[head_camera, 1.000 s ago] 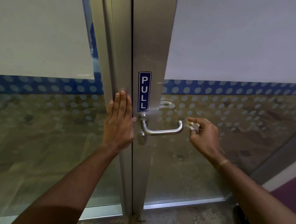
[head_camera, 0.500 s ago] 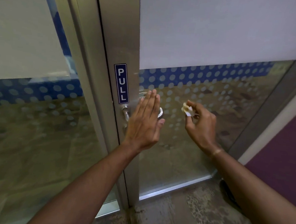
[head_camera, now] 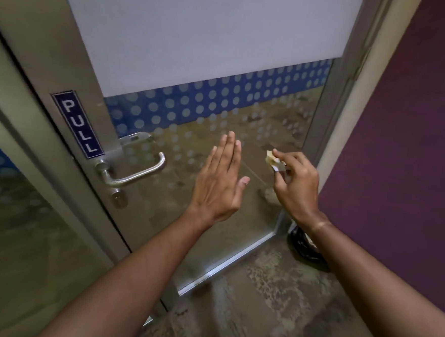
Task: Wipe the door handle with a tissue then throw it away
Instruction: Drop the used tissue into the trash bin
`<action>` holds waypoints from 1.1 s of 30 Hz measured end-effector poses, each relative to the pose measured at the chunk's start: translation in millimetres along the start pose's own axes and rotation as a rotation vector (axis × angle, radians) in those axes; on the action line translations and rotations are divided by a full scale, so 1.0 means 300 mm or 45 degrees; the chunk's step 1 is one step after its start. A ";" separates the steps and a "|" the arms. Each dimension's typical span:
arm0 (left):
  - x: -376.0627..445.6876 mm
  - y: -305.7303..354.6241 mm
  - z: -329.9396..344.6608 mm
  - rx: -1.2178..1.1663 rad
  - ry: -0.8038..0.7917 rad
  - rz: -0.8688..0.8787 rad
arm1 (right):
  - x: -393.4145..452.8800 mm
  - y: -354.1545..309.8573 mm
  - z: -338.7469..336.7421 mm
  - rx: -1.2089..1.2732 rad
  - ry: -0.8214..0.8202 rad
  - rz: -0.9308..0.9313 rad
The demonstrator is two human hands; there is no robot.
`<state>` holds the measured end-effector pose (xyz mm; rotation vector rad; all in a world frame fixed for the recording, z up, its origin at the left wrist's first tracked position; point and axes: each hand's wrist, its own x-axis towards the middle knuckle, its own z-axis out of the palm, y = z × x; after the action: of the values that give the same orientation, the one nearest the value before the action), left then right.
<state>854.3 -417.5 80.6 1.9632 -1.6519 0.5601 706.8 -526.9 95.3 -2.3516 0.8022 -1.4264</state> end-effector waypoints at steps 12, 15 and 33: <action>0.219 0.499 0.311 -0.108 -0.138 0.107 | -0.033 0.465 -0.407 -0.170 0.147 0.125; 0.264 0.596 0.384 -0.119 -0.173 0.120 | -0.044 0.574 -0.483 -0.181 0.174 0.168; 0.527 0.821 0.796 -0.206 -0.296 0.253 | 0.002 1.018 -0.575 -0.260 0.207 0.449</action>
<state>636.8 -720.0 18.3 1.8131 -1.9838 0.2652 459.5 -765.7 25.8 -2.1060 1.3880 -1.4486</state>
